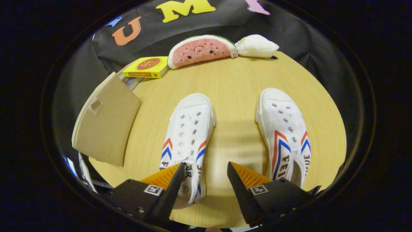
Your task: Open the storage box then place both shoes into the box .Put the left shoe in first, then the right shoe, with the right side of both shoes facing outward in a uniform manner.
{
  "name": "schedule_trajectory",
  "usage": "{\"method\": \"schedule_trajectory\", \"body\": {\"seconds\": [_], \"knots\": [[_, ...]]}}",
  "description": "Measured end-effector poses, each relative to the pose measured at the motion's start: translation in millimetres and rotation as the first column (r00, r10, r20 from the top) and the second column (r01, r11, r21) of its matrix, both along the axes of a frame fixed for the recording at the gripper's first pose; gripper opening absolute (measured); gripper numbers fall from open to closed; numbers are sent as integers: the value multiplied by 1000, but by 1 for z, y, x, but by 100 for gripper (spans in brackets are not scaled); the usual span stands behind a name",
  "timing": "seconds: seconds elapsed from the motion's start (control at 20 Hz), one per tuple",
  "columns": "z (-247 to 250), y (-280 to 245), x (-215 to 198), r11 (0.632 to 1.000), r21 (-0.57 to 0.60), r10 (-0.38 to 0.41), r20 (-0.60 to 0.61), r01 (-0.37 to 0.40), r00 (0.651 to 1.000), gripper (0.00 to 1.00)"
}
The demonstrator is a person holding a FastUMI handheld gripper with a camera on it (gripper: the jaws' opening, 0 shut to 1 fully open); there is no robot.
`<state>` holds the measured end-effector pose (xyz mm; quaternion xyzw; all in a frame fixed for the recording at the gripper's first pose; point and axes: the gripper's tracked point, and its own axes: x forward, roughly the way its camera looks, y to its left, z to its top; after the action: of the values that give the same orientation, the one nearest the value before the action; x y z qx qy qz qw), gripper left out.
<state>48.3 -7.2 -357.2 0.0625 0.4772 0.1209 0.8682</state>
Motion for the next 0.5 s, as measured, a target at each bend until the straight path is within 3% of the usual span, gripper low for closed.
{"method": "schedule_trajectory", "body": {"seconds": [0.05, 0.2, 0.35, 0.4, 0.45, 0.5], "knots": [[2, 1, 1, 1000, 13, -5, -10, 5, 1000, 73], [0, 10, -1, 997, 75, -7, -55, 11, 998, 64], [4, 15, 0, 995, 99, -21, -93, 30, 995, 26], [7, 12, 1, 995, 95, -27, -95, 36, 995, 26], [3, 13, 1, 995, 90, -33, -111, 43, 993, 16], [11, 13, 1, 993, 106, -47, -119, 60, 992, 15]]}}
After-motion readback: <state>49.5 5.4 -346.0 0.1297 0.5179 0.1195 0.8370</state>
